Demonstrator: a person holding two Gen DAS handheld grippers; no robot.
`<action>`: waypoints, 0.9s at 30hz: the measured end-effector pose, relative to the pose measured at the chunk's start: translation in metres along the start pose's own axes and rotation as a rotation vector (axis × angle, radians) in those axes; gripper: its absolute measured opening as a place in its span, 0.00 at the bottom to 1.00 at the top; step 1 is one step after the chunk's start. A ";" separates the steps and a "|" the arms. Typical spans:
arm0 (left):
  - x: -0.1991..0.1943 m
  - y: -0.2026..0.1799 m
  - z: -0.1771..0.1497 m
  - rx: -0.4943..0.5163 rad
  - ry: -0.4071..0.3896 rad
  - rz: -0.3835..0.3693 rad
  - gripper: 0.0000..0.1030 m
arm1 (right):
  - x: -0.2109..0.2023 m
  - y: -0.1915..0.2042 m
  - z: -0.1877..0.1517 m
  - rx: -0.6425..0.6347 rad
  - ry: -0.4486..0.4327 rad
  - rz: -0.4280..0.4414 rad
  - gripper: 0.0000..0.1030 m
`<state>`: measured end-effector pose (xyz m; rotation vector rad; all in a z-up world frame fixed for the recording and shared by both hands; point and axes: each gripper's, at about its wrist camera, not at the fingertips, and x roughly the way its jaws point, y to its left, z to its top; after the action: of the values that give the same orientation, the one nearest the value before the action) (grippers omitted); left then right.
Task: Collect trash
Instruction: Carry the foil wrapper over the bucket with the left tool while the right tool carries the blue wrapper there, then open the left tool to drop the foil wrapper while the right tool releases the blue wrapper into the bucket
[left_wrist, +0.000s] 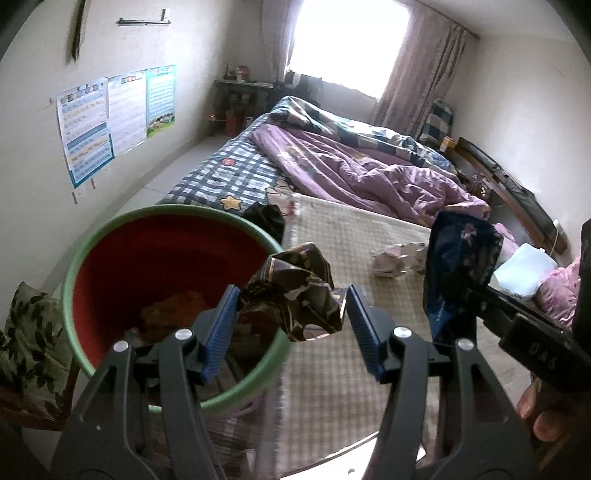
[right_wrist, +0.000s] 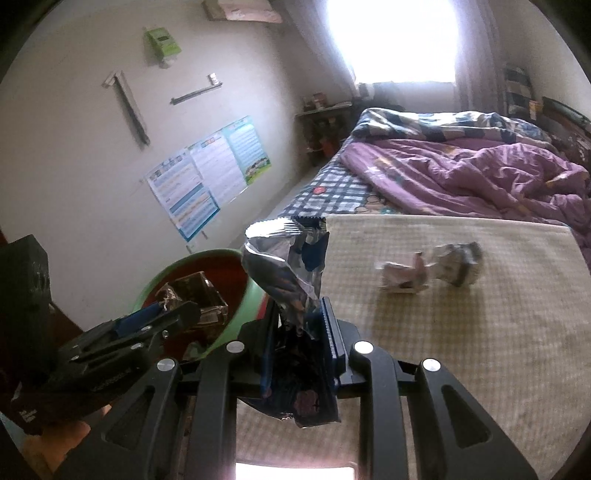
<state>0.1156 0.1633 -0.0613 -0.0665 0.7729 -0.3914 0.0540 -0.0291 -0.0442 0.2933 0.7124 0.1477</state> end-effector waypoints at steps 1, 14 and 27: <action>0.001 0.006 0.000 -0.006 0.002 0.005 0.55 | 0.006 0.006 0.002 0.000 0.008 0.015 0.22; 0.016 0.086 -0.003 -0.104 0.052 0.103 0.55 | 0.075 0.067 0.015 0.000 0.113 0.161 0.23; 0.021 0.120 -0.011 -0.178 0.086 0.161 0.70 | 0.095 0.050 0.016 0.104 0.104 0.144 0.58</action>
<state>0.1597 0.2682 -0.1074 -0.1534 0.8906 -0.1728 0.1342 0.0369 -0.0760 0.4390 0.8034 0.2652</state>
